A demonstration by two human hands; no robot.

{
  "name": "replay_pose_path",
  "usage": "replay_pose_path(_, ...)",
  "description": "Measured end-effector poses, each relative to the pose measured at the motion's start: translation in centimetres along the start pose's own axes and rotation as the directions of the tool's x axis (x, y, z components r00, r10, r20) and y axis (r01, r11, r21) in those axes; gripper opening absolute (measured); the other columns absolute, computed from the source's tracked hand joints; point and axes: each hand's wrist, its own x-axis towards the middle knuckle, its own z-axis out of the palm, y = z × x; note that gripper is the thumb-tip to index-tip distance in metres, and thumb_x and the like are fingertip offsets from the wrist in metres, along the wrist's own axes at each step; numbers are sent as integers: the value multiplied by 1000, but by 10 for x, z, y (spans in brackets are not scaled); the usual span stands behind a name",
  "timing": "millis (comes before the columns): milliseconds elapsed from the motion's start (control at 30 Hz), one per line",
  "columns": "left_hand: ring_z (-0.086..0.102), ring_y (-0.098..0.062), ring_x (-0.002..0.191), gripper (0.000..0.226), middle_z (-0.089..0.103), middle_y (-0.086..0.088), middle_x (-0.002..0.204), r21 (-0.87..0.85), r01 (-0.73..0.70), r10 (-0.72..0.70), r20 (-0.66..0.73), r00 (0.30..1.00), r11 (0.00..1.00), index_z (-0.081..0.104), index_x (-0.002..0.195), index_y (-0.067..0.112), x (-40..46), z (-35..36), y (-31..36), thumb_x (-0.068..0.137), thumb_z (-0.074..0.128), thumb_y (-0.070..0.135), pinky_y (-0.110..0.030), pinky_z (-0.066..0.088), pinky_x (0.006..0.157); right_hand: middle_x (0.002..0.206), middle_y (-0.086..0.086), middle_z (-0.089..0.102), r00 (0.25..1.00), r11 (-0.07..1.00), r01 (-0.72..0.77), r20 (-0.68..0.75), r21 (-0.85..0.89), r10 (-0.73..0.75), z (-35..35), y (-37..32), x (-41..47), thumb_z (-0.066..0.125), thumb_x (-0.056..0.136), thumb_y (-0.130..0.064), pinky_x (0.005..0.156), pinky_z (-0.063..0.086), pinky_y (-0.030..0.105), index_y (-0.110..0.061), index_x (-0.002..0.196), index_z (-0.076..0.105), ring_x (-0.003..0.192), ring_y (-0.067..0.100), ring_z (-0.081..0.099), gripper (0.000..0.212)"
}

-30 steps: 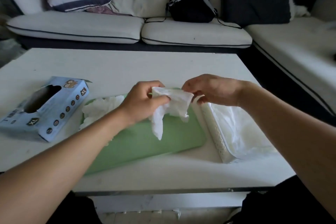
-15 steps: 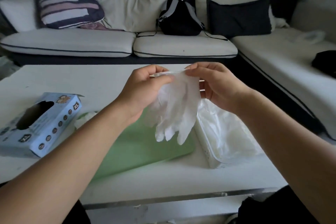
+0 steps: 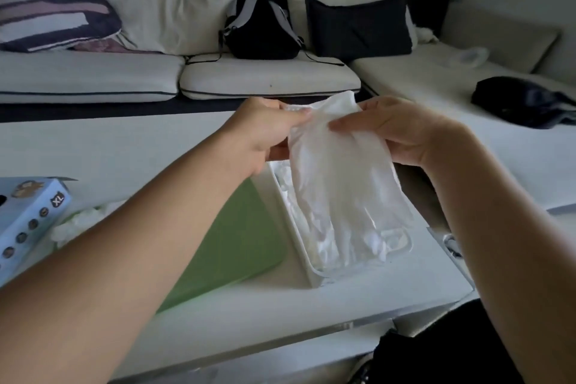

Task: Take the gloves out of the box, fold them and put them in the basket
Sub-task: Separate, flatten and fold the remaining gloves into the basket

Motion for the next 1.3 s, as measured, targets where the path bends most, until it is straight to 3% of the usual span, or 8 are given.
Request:
replay_pose_path(200, 66, -19, 81, 11, 70, -8, 97, -19, -187, 186, -48, 981, 982, 68, 90, 16, 38, -2, 0, 91, 76, 22, -39, 57, 83, 105, 20, 74, 921, 955, 288, -253, -73, -297, -11, 7, 34, 77, 85, -15, 92, 57, 50, 1, 106, 74, 98, 37, 72, 26)
replay_pose_path(367, 62, -13, 74, 11, 71, 1, 81, 119, -409, 414, -21, 910, 905, 71, 82, 22, 44, 1, -6, 88, 80, 26, -30, 50, 71, 105, 9, 76, 837, 880, 442, -273, -172, -474, -21, 16, 39, 76, 87, -12, 91, 58, 43, -2, 111, 74, 96, 27, 74, 26)
replay_pose_path(500, 53, -12, 67, 18, 65, 2, 75, 323, -424, 431, 54, 901, 846, 70, 76, 24, 41, 6, -53, 78, 86, 31, -29, 45, 66, 88, -1, 77, 927, 868, 232, -170, -439, -333, -26, 60, 35, 84, 77, -20, 83, 56, 27, -4, 110, 73, 78, 6, 69, 38)
replay_pose_path(633, 58, -1, 67, 17, 71, 8, 74, 468, -410, 321, 261, 911, 783, 71, 72, 25, 13, 19, -109, 80, 87, 23, -23, 48, 66, 98, -7, 75, 1000, 612, 26, 25, -791, -10, -27, 97, 24, 90, 71, -25, 95, 54, 36, -19, 102, 77, 91, 11, 68, 33)
replay_pose_path(967, 67, 1, 83, 25, 74, 14, 87, 669, -392, -28, 525, 851, 631, 77, 87, 27, -27, 42, -128, 80, 81, 50, -31, 57, 83, 90, -28, 72, 874, 425, 25, 226, -905, 431, -18, 82, -9, 85, 73, -48, 93, 45, 22, -40, 90, 78, 96, -11, 60, 20)
replay_pose_path(1067, 64, -7, 67, 50, 71, 8, 77, 696, -365, 16, 453, 891, 618, 75, 81, 20, -24, 39, -114, 85, 63, 68, -30, 55, 70, 72, -23, 70, 950, 507, 38, 188, -861, 249, -15, 69, -9, 73, 80, -59, 76, 47, 20, -39, 72, 76, 70, -12, 59, 22)
replay_pose_path(1133, 67, -14, 81, 49, 73, 5, 90, 788, -386, 162, 352, 922, 481, 75, 91, 19, -16, 36, -105, 89, 61, 66, -36, 56, 77, 84, -21, 71, 988, 544, 93, 144, -834, 51, -10, 72, 1, 79, 80, -47, 84, 52, 26, -37, 88, 77, 81, -8, 64, 12)
replay_pose_path(1300, 65, -21, 99, 59, 65, 3, 96, 958, -287, -28, 287, 958, 3, 65, 100, 19, -7, 45, -101, 70, 76, 69, -30, 39, 78, 148, -4, 46, 957, 288, 161, 221, -944, 188, 27, 96, 20, 94, 61, -39, 111, 39, 36, -26, 149, 38, 136, 20, 43, 105)
